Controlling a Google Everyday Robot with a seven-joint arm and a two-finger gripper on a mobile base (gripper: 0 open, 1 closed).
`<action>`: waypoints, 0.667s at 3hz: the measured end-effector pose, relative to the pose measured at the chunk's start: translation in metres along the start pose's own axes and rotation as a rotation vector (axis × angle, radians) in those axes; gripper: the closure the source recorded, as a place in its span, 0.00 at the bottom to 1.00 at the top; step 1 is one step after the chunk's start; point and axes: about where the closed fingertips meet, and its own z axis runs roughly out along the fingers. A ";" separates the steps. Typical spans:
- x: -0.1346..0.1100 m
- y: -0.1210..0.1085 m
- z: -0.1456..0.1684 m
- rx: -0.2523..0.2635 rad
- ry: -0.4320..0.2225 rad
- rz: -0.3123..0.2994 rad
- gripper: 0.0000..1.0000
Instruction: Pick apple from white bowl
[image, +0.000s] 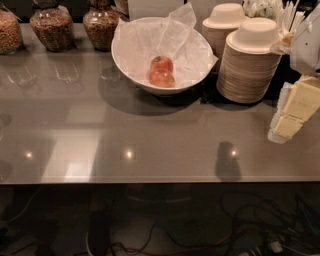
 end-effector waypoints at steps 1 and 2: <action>-0.019 -0.020 0.005 0.067 -0.084 -0.009 0.00; -0.043 -0.051 0.017 0.131 -0.158 -0.006 0.00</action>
Offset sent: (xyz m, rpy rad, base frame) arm 0.1078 0.0496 0.0135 0.1910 -0.2539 0.0189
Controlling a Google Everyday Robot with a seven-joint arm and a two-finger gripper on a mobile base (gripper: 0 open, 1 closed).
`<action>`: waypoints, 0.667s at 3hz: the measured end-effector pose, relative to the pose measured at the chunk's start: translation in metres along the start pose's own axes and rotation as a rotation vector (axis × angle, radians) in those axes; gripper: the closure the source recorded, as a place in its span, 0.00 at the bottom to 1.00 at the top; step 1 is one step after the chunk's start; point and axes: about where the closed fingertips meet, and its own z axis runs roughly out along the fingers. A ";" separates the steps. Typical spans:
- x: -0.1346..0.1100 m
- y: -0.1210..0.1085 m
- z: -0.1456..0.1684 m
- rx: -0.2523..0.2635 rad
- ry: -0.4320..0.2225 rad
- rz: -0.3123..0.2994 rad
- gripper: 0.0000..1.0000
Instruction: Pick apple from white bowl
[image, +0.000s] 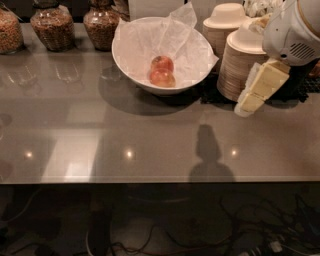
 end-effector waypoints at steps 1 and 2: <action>-0.018 -0.031 0.027 0.035 -0.051 0.024 0.00; -0.035 -0.061 0.055 0.063 -0.095 0.071 0.00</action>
Offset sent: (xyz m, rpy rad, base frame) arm 0.1368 0.0462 -0.0115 0.1855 -0.0907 -0.0931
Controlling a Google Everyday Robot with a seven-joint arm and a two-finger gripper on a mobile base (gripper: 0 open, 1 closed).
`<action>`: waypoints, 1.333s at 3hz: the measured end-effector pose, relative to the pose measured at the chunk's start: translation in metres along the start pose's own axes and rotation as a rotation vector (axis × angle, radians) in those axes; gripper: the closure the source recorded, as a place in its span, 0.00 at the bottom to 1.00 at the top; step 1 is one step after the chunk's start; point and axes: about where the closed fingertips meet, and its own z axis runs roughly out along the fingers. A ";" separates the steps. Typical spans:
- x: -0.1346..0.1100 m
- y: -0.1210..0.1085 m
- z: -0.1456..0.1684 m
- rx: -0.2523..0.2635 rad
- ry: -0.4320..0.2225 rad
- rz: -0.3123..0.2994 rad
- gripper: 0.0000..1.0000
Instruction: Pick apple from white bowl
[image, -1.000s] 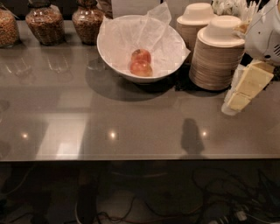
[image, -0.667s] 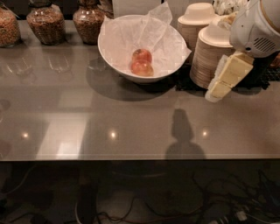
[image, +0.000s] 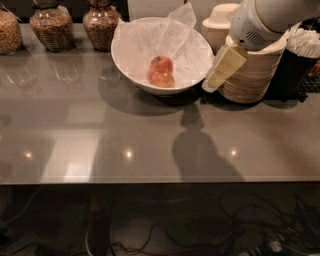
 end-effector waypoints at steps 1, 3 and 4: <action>-0.016 -0.022 0.032 0.011 -0.039 0.053 0.00; -0.021 -0.022 0.039 0.040 -0.072 0.084 0.00; -0.040 -0.022 0.058 0.063 -0.141 0.121 0.00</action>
Offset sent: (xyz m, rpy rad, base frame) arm 0.0285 0.0124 -0.0046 0.0437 -0.0050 -0.0221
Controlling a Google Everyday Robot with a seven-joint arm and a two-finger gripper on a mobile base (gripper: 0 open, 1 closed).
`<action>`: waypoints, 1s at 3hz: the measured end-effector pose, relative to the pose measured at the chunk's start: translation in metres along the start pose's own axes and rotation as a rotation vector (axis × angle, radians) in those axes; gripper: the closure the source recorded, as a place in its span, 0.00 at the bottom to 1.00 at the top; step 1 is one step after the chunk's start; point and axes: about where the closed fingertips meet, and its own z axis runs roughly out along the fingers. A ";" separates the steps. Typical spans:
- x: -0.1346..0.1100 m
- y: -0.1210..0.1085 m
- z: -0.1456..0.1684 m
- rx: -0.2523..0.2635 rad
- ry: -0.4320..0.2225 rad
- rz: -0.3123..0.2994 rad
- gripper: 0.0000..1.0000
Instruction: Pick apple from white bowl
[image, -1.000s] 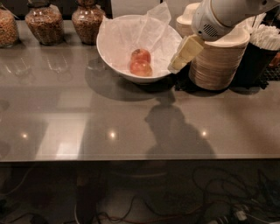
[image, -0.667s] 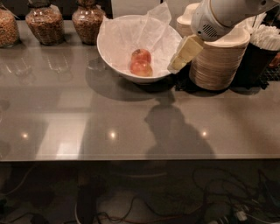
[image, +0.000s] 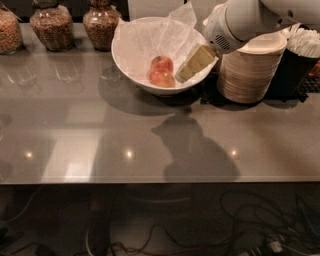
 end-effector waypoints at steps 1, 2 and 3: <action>-0.014 0.003 0.019 0.004 -0.054 0.030 0.07; -0.022 0.006 0.035 -0.002 -0.085 0.051 0.18; -0.026 0.011 0.050 -0.013 -0.103 0.074 0.38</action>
Offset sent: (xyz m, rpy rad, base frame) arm 0.0309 0.0498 -0.0198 0.1476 -0.0146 0.0019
